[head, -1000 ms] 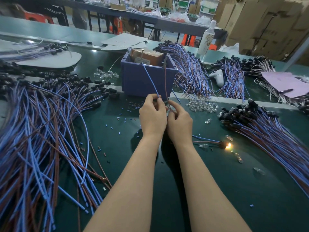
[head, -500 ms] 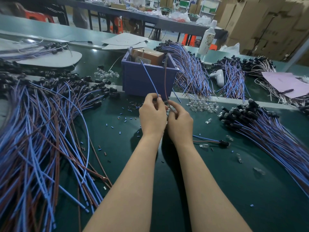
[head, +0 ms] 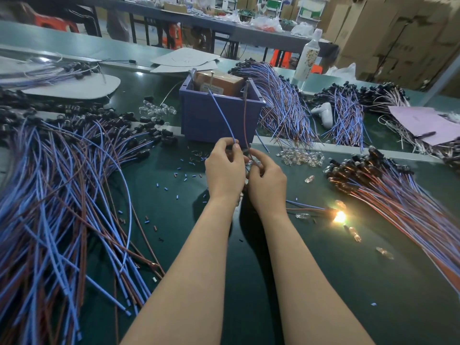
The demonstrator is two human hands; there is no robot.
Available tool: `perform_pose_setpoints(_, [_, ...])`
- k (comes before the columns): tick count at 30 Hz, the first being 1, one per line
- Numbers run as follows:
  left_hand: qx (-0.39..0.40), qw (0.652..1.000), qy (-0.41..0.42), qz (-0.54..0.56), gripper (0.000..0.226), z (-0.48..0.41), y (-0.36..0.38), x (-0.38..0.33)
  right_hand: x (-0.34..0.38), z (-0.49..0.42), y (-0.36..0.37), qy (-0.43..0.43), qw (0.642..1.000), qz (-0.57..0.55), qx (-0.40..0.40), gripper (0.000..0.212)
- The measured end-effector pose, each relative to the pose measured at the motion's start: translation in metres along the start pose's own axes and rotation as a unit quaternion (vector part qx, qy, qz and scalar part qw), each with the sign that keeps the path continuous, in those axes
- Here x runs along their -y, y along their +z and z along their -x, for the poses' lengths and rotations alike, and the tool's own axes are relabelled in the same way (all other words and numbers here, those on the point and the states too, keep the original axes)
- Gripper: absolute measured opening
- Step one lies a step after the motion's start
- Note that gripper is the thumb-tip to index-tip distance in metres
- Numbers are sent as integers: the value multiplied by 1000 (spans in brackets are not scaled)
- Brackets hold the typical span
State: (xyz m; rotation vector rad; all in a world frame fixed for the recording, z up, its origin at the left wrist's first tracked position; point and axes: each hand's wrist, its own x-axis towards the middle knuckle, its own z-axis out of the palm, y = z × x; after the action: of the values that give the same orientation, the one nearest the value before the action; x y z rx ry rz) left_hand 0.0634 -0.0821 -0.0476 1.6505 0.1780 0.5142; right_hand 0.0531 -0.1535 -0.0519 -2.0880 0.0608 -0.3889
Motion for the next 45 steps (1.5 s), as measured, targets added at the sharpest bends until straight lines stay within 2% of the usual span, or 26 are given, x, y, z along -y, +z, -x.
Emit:
perform_pose_setpoints(8, [3,1000,0,0,9,1,-1,-1,0,0,1,-8,1000,-2,-7,39])
perform_pose_setpoints(11, [21,1000,5,-4,13,-1,-1,-3,1,1,-1,-19,999,-6,-31,30])
perform_pose_setpoints(14, [76,996,-17,41,16,-2,-1,-13,6,0,-11,-44,997,-13,-54,22])
perform_pose_setpoints(20, [121,984,7,130,13,-3,6,-57,30,0,-50,-104,991,-50,-68,15])
perform_pose_setpoints(23, [169,976,49,131,16,-2,19,-94,41,-2,-79,-153,986,-3,-64,21])
perform_pose_setpoints(26, [201,967,150,49,19,5,37,-129,45,-5,-116,-168,978,84,-93,23])
perform_pose_setpoints(29, [258,936,238,-13,20,26,63,-157,49,-7,-163,-160,975,119,-100,13])
perform_pose_setpoints(32, [317,894,313,-38,23,50,86,-174,44,-9,-202,-138,968,173,-115,16])
perform_pose_setpoints(34, [303,882,355,-59,27,59,99,-176,36,-8,-218,-115,975,102,-158,20])
perform_pose_setpoints(36, [220,912,337,-81,27,63,110,-169,27,-7,-226,-80,963,-79,-244,26])
perform_pose_setpoints(37, [181,929,305,-102,29,65,115,-163,24,-8,-230,-60,942,-184,-273,24])
perform_pose_setpoints(38, [180,943,256,-116,34,69,119,-155,21,-9,-232,-43,914,-286,-284,22])
perform_pose_setpoints(40, [292,951,101,-24,39,82,133,-140,15,-7,-236,-31,850,-449,-274,23])
perform_pose_setpoints(41, [346,936,9,60,38,91,139,-137,11,-5,-238,-30,821,-501,-272,24])
perform_pose_setpoints(42, [365,919,-59,137,35,98,146,-136,5,-2,-240,-28,798,-533,-279,25])
perform_pose_setpoints(43, [354,913,-83,185,33,101,154,-133,-2,1,-241,-20,783,-546,-297,25])
perform_pose_setpoints(45, [310,931,-44,186,26,99,172,-130,-21,8,-240,8,780,-513,-357,25])
